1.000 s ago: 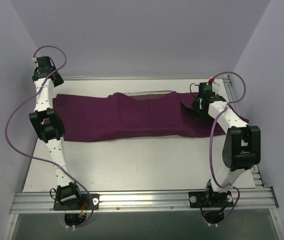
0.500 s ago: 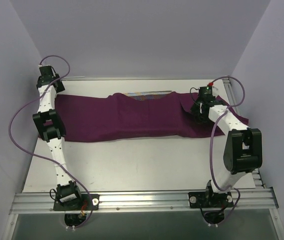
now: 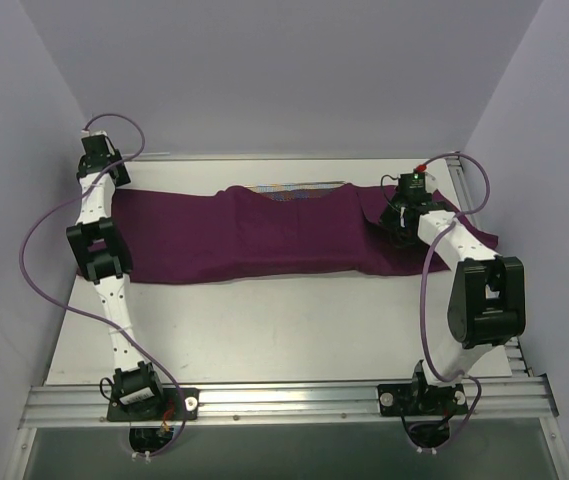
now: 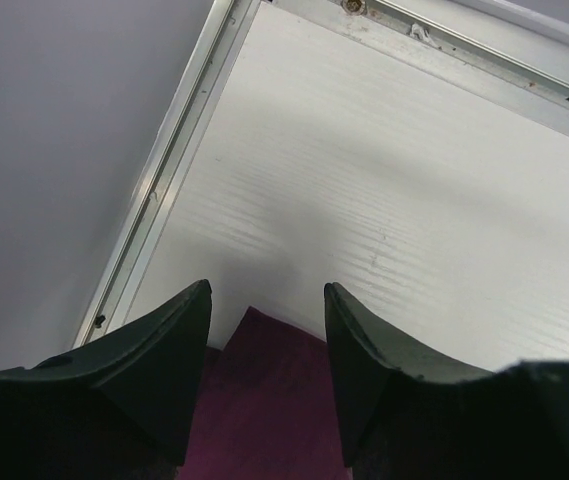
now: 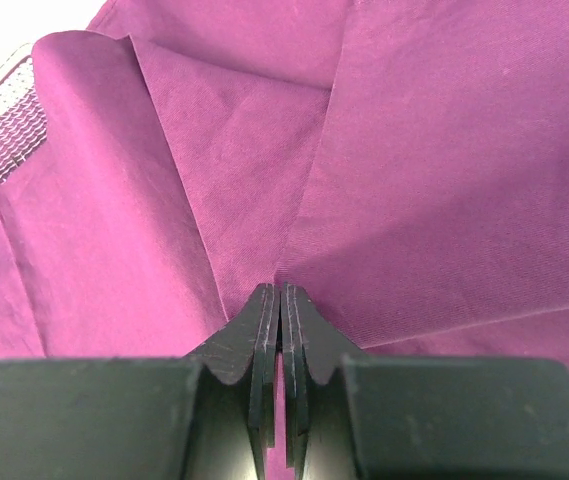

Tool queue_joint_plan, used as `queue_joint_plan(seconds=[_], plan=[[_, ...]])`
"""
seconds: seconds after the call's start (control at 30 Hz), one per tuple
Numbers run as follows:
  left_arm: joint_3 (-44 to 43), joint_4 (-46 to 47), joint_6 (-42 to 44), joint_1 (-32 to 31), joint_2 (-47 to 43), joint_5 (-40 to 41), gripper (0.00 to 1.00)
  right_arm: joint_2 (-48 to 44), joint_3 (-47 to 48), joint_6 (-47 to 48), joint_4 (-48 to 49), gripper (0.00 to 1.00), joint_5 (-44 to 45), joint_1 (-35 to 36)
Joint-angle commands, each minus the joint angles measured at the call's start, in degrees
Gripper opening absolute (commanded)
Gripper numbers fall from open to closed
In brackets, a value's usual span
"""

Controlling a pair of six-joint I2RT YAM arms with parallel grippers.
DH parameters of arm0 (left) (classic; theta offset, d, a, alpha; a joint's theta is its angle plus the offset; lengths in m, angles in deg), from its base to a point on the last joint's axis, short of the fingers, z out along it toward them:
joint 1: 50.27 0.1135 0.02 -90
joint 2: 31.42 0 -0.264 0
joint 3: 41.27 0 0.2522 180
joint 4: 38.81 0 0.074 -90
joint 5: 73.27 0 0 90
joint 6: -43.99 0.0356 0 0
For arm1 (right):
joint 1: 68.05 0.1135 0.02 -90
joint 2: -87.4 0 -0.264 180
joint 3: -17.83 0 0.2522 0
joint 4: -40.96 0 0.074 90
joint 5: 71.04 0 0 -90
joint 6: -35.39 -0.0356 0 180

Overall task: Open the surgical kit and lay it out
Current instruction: Open the surgical kit at the center of the board.

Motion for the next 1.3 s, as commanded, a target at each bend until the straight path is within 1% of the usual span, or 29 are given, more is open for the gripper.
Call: queue_joint_plan(seconds=[0.0,0.13,0.23,0.4,0.67,0.8,0.93,0.97,1.0,1.07,1.1,1.23,1.27], plan=[[0.3,2.6,-0.2,0.0,-0.7,0.2,0.57,-0.5,0.9,-0.8,0.5,0.00,-1.1,0.8],[1.7,3.1,-1.6,0.0,-2.4,0.4,0.58,-0.4,1.2,-1.2,0.4,0.00,-1.7,0.9],[0.2,0.3,-3.4,0.0,-2.4,-0.7,0.59,-0.9,1.5,-1.3,0.3,0.00,-1.6,0.9],[-1.1,-0.6,-5.1,0.2,-1.6,-1.8,0.60,-1.6,2.4,-1.0,0.0,0.00,-1.1,0.9],[-1.3,-1.2,-6.9,0.2,-1.1,-2.9,0.57,-3.0,2.1,-1.4,-0.3,0.00,-0.8,0.9],[-2.3,-1.7,-7.3,0.2,-0.3,-3.1,0.47,-3.1,2.5,-1.3,-0.6,0.00,-0.4,0.8],[-2.2,-1.7,-7.2,0.3,-0.5,-3.6,0.29,-3.1,2.4,-1.5,-0.8,0.00,-0.4,0.8],[-2.2,-1.8,-7.2,0.3,-0.7,-2.7,0.18,-3.0,2.5,-1.7,-1.0,0.00,-0.4,0.8],[-1.9,-1.9,-7.3,0.4,-1.0,-2.3,0.12,-3.0,2.5,-1.7,-1.0,0.00,-0.4,0.8],[-1.0,-1.7,-7.6,0.6,-2.7,-1.5,0.04,-2.8,3.0,-1.6,-1.2,0.00,-0.4,0.8],[0.4,-1.4,-8.3,0.8,-3.4,-1.2,0.02,-2.5,3.4,-1.5,-1.7,0.00,-0.4,0.7],[2.6,-2.4,-11.7,1.5,-8.6,-2.7,0.02,-1.1,7.6,-0.4,-5.7,0.00,-0.1,-0.3],[3.0,-3.1,-12.6,1.4,-9.8,-3.0,0.02,-0.7,9.7,0.0,-8.0,0.00,-0.1,-1.4]])
